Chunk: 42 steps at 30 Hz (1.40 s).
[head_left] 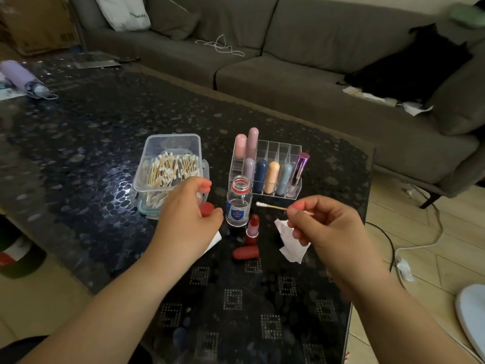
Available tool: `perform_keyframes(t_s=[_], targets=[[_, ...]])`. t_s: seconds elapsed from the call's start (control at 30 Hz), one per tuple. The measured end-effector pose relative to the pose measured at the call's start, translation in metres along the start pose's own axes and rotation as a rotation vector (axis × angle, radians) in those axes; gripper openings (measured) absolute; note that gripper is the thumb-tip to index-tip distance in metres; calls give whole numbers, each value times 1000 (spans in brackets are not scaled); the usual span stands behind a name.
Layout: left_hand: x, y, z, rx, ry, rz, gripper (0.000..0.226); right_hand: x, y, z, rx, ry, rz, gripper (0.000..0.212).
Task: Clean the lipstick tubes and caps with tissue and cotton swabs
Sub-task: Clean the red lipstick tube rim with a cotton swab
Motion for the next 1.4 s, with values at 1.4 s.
perform_keyframes(t_s=[1.4], targets=[[18, 58, 10, 522, 67, -313, 48, 12, -57, 10, -727, 179, 782, 19]])
Point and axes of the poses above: each hand's wrist, its own z-axis away from the middle knuckle, its own x-axis out of the palm, y = z × x, the point moved 10 cm from there along -z, towards the middle knuckle, and after that the axes turned 6 degrees about z, right-handed, at the moved point
